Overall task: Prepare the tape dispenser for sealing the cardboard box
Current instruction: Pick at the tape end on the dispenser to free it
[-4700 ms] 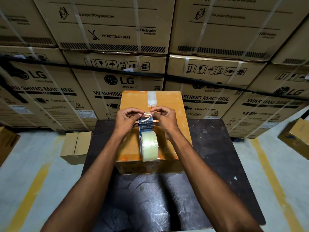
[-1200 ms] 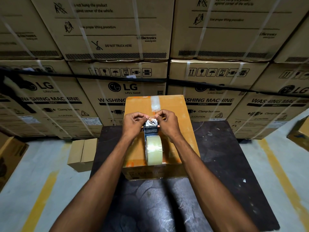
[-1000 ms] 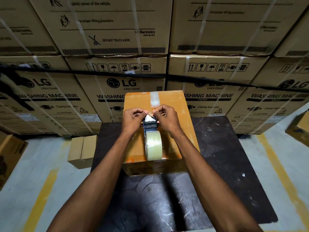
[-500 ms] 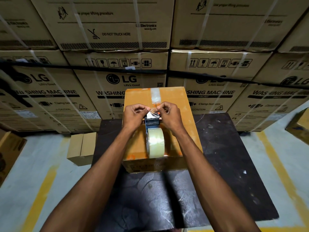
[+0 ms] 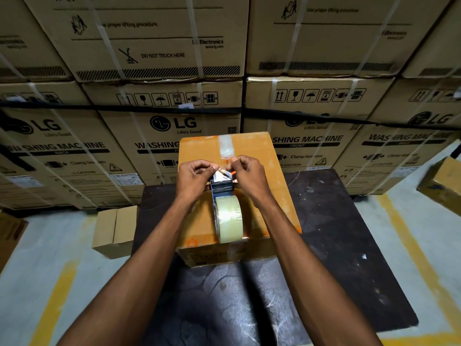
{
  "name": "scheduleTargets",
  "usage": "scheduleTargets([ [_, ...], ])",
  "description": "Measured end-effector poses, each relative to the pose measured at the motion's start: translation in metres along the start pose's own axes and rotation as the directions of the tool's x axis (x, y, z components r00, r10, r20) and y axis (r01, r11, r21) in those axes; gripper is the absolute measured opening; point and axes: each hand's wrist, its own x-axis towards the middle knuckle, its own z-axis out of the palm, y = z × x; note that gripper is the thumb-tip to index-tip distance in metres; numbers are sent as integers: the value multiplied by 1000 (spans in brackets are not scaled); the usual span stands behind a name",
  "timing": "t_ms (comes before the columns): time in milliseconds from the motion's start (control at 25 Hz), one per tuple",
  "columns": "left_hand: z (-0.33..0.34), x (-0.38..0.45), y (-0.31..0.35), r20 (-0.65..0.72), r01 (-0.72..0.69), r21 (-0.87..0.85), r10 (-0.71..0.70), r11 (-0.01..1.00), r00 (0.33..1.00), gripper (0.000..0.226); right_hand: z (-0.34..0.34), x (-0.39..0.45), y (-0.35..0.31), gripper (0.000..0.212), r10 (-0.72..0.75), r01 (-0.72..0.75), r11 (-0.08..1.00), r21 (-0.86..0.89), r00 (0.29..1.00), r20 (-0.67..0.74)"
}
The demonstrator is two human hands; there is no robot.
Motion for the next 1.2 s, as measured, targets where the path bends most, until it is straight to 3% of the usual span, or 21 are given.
scheduleTargets([
  [160, 1, -2, 0, 5, 0, 1, 0, 1000, 1000, 12, -1, 0, 3, 14, -44, 42, 996, -73, 999, -21],
  [320, 0, -3, 3, 5, 2, -2, -2, 1000, 1000, 11, -1, -3, 2, 23, -5, 5, 1000, -7, 1000, -20],
  [640, 2, -4, 6, 14, -13, 17, 13, 1000, 1000, 9, 0, -5, 0, 17, -76, 71, 992, -102, 996, -46],
  [1200, 2, -7, 7, 18, -23, 52, 22, 998, 1000, 11, 0, -14, -4, 22, -48, 41, 998, -56, 991, -128],
])
